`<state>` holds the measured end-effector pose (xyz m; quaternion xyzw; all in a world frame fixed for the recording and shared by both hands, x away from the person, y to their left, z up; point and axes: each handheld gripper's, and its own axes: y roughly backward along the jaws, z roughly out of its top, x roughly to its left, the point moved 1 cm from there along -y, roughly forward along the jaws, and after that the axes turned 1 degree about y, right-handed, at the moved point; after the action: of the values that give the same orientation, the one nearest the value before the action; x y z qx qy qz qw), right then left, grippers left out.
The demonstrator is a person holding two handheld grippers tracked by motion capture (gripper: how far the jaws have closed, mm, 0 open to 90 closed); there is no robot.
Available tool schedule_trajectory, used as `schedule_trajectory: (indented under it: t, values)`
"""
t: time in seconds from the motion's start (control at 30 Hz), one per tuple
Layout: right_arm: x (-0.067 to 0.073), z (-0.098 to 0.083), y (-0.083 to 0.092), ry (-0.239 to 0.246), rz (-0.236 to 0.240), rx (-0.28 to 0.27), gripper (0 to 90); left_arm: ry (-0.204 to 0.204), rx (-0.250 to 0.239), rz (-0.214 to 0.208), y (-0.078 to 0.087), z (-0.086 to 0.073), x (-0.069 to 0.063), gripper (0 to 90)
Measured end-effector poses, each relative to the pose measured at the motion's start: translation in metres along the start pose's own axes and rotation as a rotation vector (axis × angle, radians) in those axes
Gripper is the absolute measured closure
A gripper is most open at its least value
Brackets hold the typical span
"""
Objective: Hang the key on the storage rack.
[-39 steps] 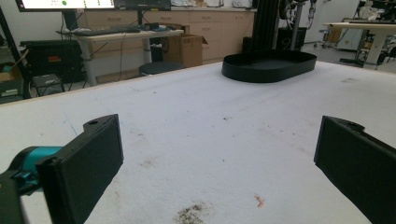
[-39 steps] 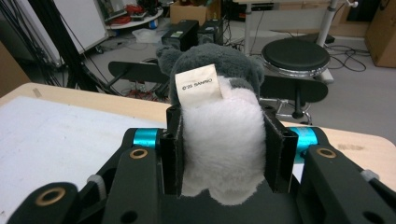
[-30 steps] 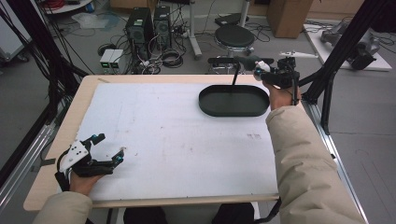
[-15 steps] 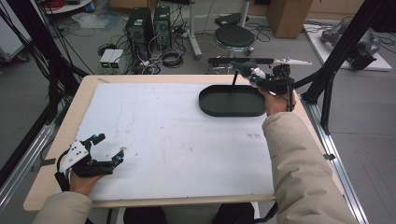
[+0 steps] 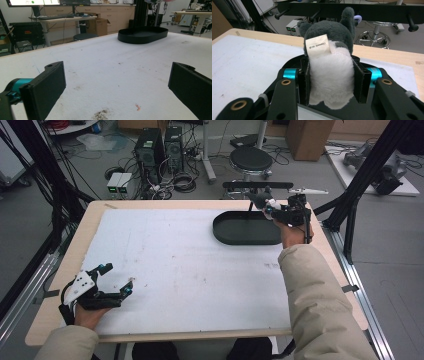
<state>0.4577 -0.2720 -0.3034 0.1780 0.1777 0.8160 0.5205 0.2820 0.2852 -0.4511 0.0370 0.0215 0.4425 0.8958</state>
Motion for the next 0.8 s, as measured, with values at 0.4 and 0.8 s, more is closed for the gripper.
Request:
schedule_trajectory:
  t: [0.4, 0.8]
  values:
    - [-0.008, -0.004, -0.019, -0.045, -0.015, 0.043, 57.4, -0.001, -0.001, -0.003, 0.0, 0.0, 0.0, 1.7]
    - [-0.018, -0.008, -0.034, -0.011, -0.041, 0.039, 46.7, 0.005, 0.0, -0.004, 0.0, 0.0, 0.001, 1.7]
